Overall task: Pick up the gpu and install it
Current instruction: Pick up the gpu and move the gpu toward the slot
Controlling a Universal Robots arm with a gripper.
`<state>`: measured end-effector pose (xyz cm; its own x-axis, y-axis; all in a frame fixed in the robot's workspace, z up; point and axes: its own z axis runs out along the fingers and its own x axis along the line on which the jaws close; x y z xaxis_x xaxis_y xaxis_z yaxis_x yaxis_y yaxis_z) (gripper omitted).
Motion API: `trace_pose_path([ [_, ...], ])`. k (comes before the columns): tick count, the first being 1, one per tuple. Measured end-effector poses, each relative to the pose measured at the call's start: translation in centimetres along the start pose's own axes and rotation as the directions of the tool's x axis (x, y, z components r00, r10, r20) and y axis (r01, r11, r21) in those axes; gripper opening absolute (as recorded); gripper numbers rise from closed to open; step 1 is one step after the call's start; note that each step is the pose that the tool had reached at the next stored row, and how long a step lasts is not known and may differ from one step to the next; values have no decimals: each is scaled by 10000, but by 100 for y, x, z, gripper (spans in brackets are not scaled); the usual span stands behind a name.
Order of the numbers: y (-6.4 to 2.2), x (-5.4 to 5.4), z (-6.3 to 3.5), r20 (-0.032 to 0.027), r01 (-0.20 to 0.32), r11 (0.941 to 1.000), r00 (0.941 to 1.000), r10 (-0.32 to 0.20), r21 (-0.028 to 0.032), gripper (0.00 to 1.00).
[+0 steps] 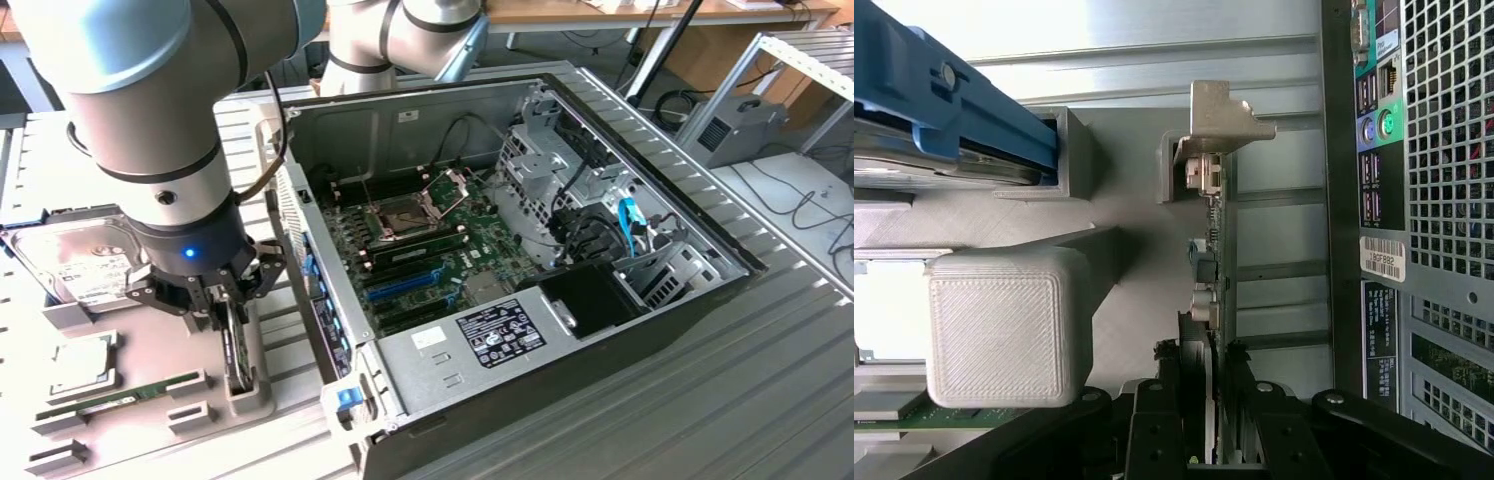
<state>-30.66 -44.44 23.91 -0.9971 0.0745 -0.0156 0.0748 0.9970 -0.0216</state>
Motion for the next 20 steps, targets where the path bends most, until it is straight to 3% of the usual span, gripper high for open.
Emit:
trace_pose_path([
  [20,-1,-1,-68,1,0,10000,10000,0,-1,29],
])
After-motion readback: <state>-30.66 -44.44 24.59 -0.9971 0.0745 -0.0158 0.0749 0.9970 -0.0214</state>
